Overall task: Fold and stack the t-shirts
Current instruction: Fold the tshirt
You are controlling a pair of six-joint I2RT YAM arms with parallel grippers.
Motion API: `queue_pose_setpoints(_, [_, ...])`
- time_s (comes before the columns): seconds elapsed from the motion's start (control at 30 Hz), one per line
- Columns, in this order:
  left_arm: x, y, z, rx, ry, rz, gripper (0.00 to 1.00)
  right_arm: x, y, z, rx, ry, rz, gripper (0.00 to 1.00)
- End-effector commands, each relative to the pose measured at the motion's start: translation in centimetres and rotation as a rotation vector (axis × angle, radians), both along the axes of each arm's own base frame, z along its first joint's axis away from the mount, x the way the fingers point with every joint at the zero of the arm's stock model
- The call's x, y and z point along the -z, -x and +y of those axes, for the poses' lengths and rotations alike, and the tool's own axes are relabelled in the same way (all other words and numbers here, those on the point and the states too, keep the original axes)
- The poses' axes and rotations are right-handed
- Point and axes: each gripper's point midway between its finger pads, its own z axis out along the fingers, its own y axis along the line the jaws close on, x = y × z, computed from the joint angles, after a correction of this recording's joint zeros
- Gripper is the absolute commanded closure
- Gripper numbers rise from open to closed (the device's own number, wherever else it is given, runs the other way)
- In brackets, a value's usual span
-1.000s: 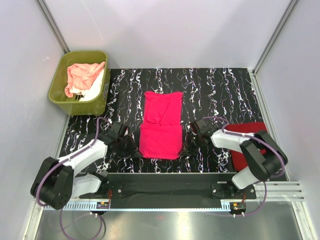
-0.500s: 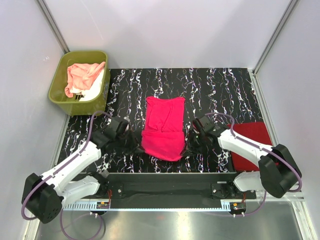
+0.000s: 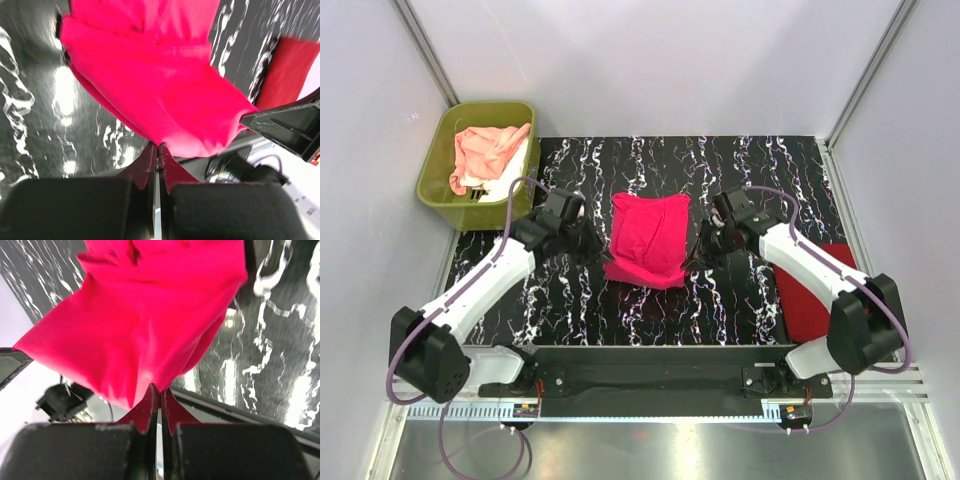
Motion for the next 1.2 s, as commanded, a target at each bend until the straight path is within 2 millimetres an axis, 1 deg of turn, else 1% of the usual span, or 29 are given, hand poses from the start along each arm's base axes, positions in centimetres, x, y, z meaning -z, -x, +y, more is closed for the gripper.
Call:
queue_pose_setpoints(0.0, [-2.3,-3.2,0.1,-0.010,0.014,-0.081,1.00,-1.8,-1.9,0.0,-0.028,-0.031,-0.031,1.00])
queue_pose_setpoints(0.03, [-2.5,-4.0,0.5,-0.028,0.015,-0.088,1.00,-2.1,-2.8,0.1,-0.026,-0.035,-0.038,1.00])
queue_pose_setpoints(0.1, [-3.1,-5.4,0.3,-0.027,0.034,-0.100,1.00,-2.3,-3.4,0.1,-0.038,-0.040,-0.034,1.00])
queue_pose_setpoints(0.13, [-3.2,-6.0,0.4,-0.038,0.035,-0.100,1.00,-2.3,-4.0,0.2,-0.038,-0.046,-0.029,1.00])
queue_pose_setpoints(0.2, [-3.7,-7.4,0.0,-0.029,0.045,-0.110,1.00,-2.5,-4.7,0.1,-0.033,-0.061,-0.026,1.00])
queue_pose_setpoints(0.23, [-3.7,-7.9,0.1,-0.031,0.047,-0.105,1.00,-2.7,-5.4,0.3,-0.033,-0.065,-0.029,1.00])
queue_pose_setpoints(0.27, [-3.8,-8.2,-0.2,-0.019,0.058,-0.099,1.00,-2.8,-5.8,0.1,-0.027,-0.068,-0.027,1.00])
queue_pose_setpoints(0.3, [-3.5,-9.0,-0.5,-0.014,0.061,-0.089,1.00,-2.9,-6.0,0.0,-0.023,-0.071,-0.023,1.00])
queue_pose_setpoints(0.37, [-3.6,-9.7,-0.7,-0.002,0.068,-0.083,1.00,-3.1,-6.9,0.2,-0.024,-0.086,-0.029,1.00])
queue_pose_setpoints(0.4, [-3.5,-10.3,-0.9,-0.002,0.065,-0.080,1.00,-3.1,-7.4,-0.1,-0.014,-0.089,-0.028,1.00])
queue_pose_setpoints(0.53, [-3.4,-12.0,-0.5,-0.014,0.061,-0.095,1.00,-3.3,-9.7,0.0,-0.013,-0.113,-0.027,1.00])
queue_pose_setpoints(0.57, [-3.5,-12.3,-0.4,-0.013,0.058,-0.102,1.00,-3.4,-10.0,0.0,-0.019,-0.120,-0.022,1.00])
queue_pose_setpoints(0.63, [-3.7,-13.3,-0.2,-0.018,0.065,-0.109,1.00,-3.8,-11.0,0.3,-0.022,-0.131,-0.026,1.00])
queue_pose_setpoints(0.67, [-3.8,-13.6,-0.2,-0.015,0.064,-0.116,1.00,-3.8,-11.2,0.3,-0.027,-0.132,-0.025,1.00])
queue_pose_setpoints(0.77, [-4.5,-14.9,-0.2,-0.012,0.060,-0.142,1.00,-4.0,-12.5,0.0,-0.017,-0.140,-0.031,1.00])
queue_pose_setpoints(0.87, [-5.0,-16.1,-0.6,0.003,0.079,-0.167,1.00,-4.4,-13.8,0.0,-0.013,-0.156,-0.042,1.00])
queue_pose_setpoints(0.9, [-4.7,-16.4,-0.7,0.007,0.083,-0.161,1.00,-4.4,-14.1,0.0,-0.012,-0.157,-0.044,1.00])
queue_pose_setpoints(0.93, [-4.7,-16.7,-0.7,0.008,0.089,-0.163,1.00,-4.4,-14.9,0.1,-0.013,-0.157,-0.051,1.00])
queue_pose_setpoints(0.97, [-4.8,-17.0,-1.0,0.019,0.105,-0.172,1.00,-4.2,-15.3,-0.2,-0.008,-0.155,-0.045,1.00])
queue_pose_setpoints(1.07, [-4.9,-18.3,-1.3,0.024,0.122,-0.188,1.00,-3.7,-16.7,-0.5,0.003,-0.159,-0.040,1.00])
queue_pose_setpoints(1.1, [-5.0,-19.1,-1.4,0.025,0.121,-0.198,1.00,-3.5,-17.2,-0.6,0.006,-0.162,-0.035,1.00])
queue_pose_setpoints(1.13, [-5.2,-19.6,-1.3,0.027,0.117,-0.208,1.00,-3.4,-17.4,-0.6,0.005,-0.165,-0.033,1.00])
queue_pose_setpoints(1.17, [-6.1,-20.5,-1.4,0.025,0.122,-0.235,1.00,-3.3,-17.8,-0.7,0.010,-0.168,-0.033,1.00])
